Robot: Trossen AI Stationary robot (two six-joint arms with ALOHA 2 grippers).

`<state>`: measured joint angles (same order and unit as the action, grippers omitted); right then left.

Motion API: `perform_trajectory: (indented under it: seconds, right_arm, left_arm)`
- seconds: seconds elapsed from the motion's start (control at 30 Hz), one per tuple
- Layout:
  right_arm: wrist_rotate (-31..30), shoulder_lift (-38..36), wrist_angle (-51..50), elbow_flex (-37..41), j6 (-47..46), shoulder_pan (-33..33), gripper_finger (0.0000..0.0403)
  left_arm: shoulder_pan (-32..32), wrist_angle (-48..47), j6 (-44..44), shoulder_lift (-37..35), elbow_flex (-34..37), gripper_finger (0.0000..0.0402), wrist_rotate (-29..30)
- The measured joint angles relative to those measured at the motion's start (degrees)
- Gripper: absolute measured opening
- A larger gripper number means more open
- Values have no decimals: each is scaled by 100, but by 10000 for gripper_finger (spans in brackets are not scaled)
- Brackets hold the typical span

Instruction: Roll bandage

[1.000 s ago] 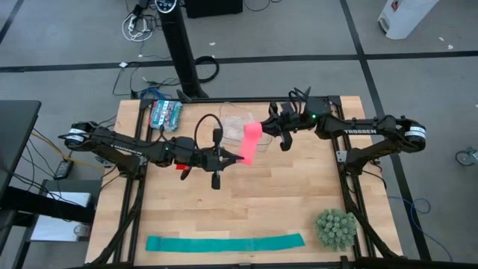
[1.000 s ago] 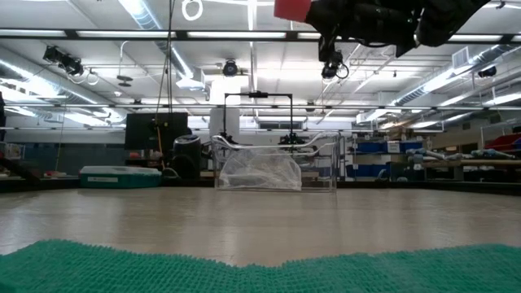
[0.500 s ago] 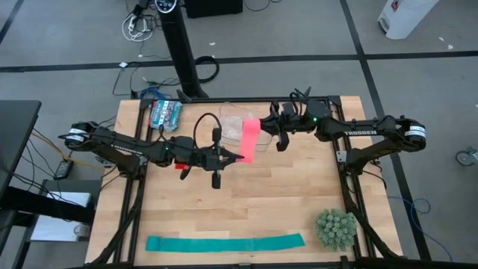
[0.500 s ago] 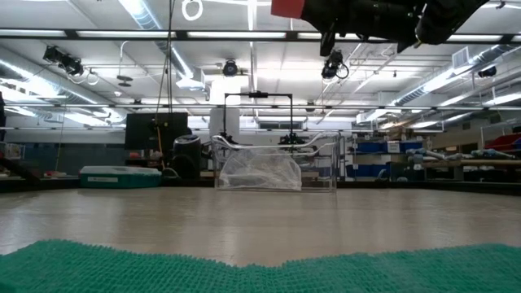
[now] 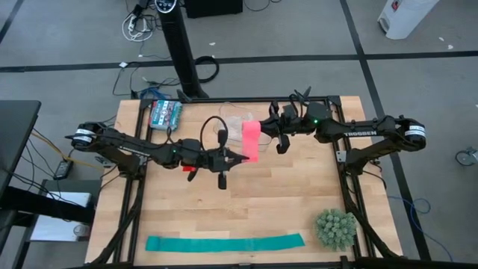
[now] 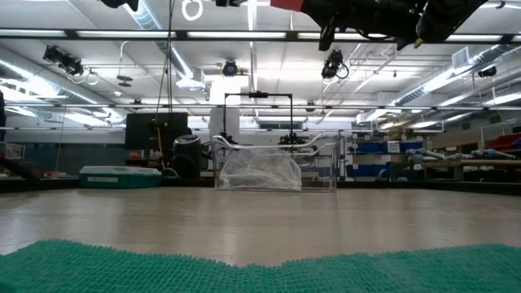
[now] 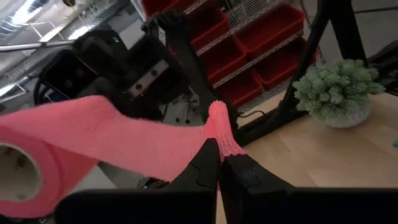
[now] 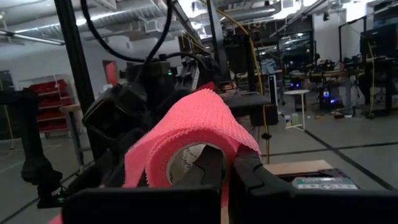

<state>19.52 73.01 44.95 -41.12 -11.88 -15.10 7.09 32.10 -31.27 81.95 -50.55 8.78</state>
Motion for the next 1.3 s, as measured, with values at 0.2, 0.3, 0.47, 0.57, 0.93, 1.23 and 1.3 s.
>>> perform_trajectory:
  seconds: [0.2, 0.3, 0.47, 0.57, 0.93, 1.23, 1.3]
  right_arm:
    - [0, 0, -18, 0, 4, 9, 0]
    - [0, 0, -18, 0, 9, 11, 0]
    - [3, 0, -15, 0, 9, 10, 0]
    - [7, 0, -21, 0, 7, 11, 0]
    - [224, 0, -364, 0, -199, 254, 0]
    - [226, 0, -393, 0, -137, 539, 0]
    - [226, 0, -414, 0, -109, 545, 0]
  left_arm:
    - [-78, -233, 29, 26, -2, 10, 142]
    - [-76, -396, 32, 29, -2, 10, 360]
    - [-76, -466, 39, 29, -2, 10, 533]
    - [-76, -450, 23, 29, -2, 10, 653]
    - [-105, -447, -24, 29, -2, 10, 1134]
    - [-118, -306, -22, 29, -2, 18, 1116]
    - [-100, -300, -23, 29, -2, 34, 1116]
